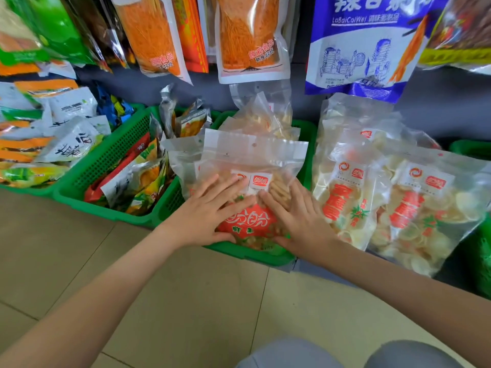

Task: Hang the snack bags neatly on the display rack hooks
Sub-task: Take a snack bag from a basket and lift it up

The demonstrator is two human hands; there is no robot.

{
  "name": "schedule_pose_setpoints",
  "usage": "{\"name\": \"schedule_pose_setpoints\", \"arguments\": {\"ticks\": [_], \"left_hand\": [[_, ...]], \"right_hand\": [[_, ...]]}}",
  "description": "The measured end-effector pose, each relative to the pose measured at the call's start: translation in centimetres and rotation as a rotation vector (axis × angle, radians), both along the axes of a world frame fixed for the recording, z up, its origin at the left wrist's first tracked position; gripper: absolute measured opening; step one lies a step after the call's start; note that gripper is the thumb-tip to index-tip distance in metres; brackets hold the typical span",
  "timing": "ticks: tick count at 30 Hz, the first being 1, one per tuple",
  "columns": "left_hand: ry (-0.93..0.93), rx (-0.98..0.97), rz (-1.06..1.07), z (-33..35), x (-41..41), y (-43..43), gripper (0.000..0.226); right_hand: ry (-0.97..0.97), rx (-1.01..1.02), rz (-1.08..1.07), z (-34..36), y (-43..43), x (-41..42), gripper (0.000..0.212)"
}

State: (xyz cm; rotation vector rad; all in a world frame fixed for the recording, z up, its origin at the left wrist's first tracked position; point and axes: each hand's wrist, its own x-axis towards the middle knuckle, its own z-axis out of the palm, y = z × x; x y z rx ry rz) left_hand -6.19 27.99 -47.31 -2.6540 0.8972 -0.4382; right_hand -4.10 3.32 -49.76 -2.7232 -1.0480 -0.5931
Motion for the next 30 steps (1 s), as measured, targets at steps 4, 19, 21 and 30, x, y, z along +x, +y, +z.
{"name": "schedule_pose_setpoints", "arguments": {"ticks": [4, 19, 21, 30], "left_hand": [[-0.040, -0.025, 0.007, 0.7, -0.3, -1.5, 0.089], [-0.288, -0.670, 0.249, 9.1, 8.4, -18.8, 0.059], [-0.325, -0.822, 0.258, 10.9, 9.6, -20.2, 0.059], [-0.061, -1.740, 0.257, 17.4, 13.4, -21.1, 0.067]], "right_hand": [[0.037, -0.019, -0.018, 0.2, -0.4, 0.2, 0.116], [-0.052, 0.569, -0.141, 10.7, -11.5, 6.7, 0.066], [-0.134, 0.640, -0.182, 12.7, -13.2, 7.9, 0.063], [0.477, 1.124, -0.034, 19.6, -14.2, 12.1, 0.091]]}}
